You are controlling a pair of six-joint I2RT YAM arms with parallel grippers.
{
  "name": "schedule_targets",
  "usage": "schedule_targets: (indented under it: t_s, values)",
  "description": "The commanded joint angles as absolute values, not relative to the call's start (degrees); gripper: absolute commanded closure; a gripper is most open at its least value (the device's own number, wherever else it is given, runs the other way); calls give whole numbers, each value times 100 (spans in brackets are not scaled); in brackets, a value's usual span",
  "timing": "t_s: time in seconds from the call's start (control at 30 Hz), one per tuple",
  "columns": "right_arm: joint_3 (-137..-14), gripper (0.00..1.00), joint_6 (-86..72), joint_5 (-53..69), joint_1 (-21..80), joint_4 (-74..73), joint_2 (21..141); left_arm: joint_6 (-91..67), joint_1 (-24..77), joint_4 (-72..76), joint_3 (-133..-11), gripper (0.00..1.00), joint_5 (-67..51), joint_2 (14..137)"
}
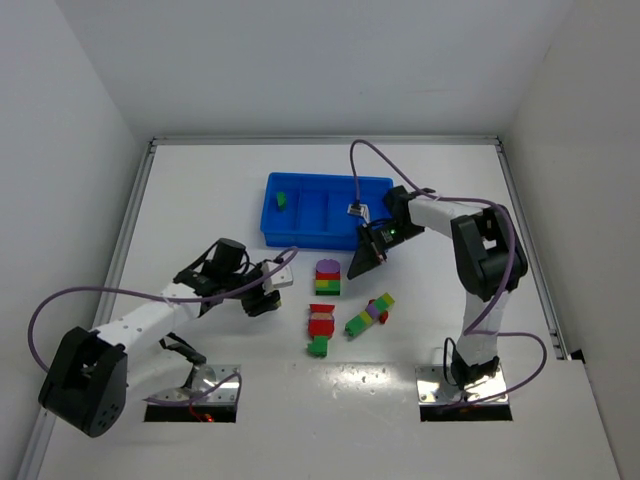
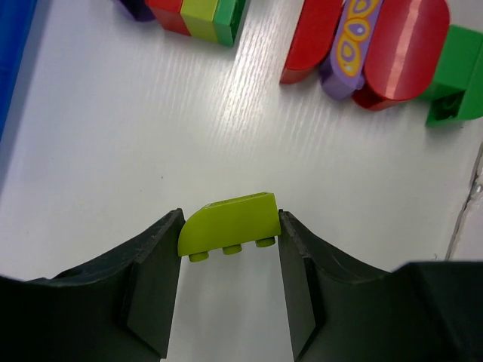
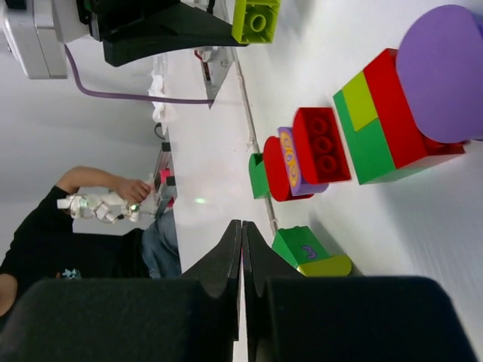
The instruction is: Sort the legos into containers by color
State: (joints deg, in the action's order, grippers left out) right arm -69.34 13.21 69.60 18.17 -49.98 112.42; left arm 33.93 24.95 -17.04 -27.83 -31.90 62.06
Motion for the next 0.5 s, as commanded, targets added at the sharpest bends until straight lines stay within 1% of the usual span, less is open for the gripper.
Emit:
schedule_targets:
  t_s: [0.0, 0.1, 0.13, 0.17, 0.2, 0.23, 0.27, 0.3, 0.33, 0.37, 0.43, 0.47]
  values:
    - [-6882, 100, 1257, 7023, 1767, -4747, 10899, 3604, 2303, -1714, -2996, 100, -3234, 6266]
    - [-6829, 100, 1344, 7022, 1767, -4851, 10838, 3490, 2251, -1714, -3260, 100, -3427, 6319]
    - [-6829, 98, 1223, 6909, 1767, -4799, 10733, 3411, 2250, -1714, -3339, 100, -3428, 6319]
    - [-6829, 93, 1109, 6647, 1767, -4599, 10662, 3184, 2250, -1627, -3531, 100, -3489, 6372]
    - [-6829, 67, 1029, 6540, 1767, -4536, 10583, 3008, 2250, -1461, -3646, 100, -3489, 6372]
    - [-6829, 57, 907, 6452, 1767, -4535, 10425, 2823, 2250, -1346, -3769, 100, -3402, 6511]
    - [-6829, 50, 853, 6268, 1767, -4474, 10337, 2665, 2250, -1275, -4084, 100, -3401, 6600]
    - [-6829, 41, 783, 6154, 1767, -4387, 10249, 2428, 2250, -1214, -4261, 100, -3401, 6705]
    - [-6829, 39, 608, 6022, 1767, -4307, 10135, 2252, 2250, -1213, -4463, 100, -3288, 6819]
    - [-6829, 39, 606, 5733, 1697, -4307, 9925, 2041, 2250, -1152, -4674, 100, -3191, 7090]
    - [-6829, 35, 554, 5459, 1644, -4236, 9687, 1532, 2250, -1151, -5333, 100, -3059, 7399]
    - [-6777, 35, 449, 5127, 1574, -4141, 9572, 1381, 2250, -1151, -5535, 100, -2885, 7705]
